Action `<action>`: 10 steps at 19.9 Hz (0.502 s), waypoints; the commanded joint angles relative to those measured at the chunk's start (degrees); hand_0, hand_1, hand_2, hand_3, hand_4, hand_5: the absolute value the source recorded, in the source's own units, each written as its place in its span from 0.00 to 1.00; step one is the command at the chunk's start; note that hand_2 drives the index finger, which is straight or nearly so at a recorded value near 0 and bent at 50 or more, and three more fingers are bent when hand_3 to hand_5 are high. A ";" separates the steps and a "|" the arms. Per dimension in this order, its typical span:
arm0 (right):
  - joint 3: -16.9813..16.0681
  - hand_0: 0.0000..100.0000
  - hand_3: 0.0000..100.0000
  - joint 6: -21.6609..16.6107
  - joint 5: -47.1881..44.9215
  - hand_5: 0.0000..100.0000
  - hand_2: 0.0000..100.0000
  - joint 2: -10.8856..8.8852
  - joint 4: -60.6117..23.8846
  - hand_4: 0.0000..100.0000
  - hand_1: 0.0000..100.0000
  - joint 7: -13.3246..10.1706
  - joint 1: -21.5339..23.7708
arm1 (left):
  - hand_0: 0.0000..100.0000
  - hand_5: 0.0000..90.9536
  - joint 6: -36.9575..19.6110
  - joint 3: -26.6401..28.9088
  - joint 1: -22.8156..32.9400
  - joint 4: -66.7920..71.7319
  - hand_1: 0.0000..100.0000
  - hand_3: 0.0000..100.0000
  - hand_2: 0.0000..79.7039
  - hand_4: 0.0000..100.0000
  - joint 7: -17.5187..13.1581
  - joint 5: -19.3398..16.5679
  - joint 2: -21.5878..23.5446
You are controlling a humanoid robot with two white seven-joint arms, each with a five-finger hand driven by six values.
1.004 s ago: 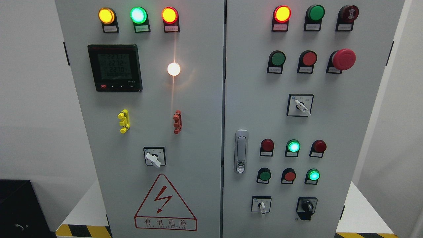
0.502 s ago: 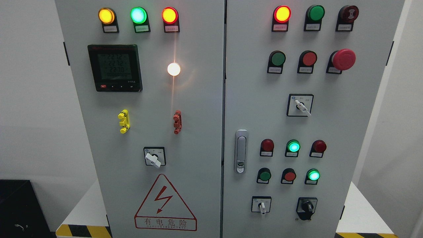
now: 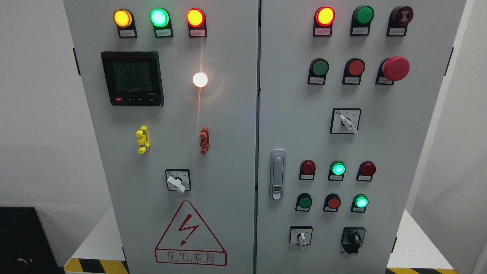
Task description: Flip black knob to close circuit
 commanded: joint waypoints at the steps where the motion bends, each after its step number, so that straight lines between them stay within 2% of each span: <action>1: -1.04 0.00 1.00 0.19 1.41 0.99 0.94 0.13 -1.44 1.00 0.00 0.57 -2.30 | 0.12 0.00 -0.04 0.03 0.00 0.02 0.56 0.00 0.00 0.00 0.11 0.00 0.00; 3: -2.09 0.00 1.00 0.10 1.68 0.99 0.94 0.22 -1.53 1.00 0.00 0.66 -2.48 | 0.12 0.00 -0.04 0.03 0.00 0.02 0.56 0.00 0.00 0.00 0.11 0.00 0.00; 5: -2.10 0.00 1.00 0.19 1.68 0.99 0.94 0.13 -1.88 1.00 0.00 1.88 -2.57 | 0.12 0.00 -0.04 0.03 0.00 0.02 0.56 0.00 0.00 0.00 0.11 0.00 0.00; 10: -2.10 0.00 1.00 0.19 2.03 0.99 0.94 0.13 -2.14 1.00 0.00 2.68 -3.88 | 0.12 0.00 -0.04 0.03 0.00 0.02 0.56 0.00 0.00 0.00 0.20 0.00 0.00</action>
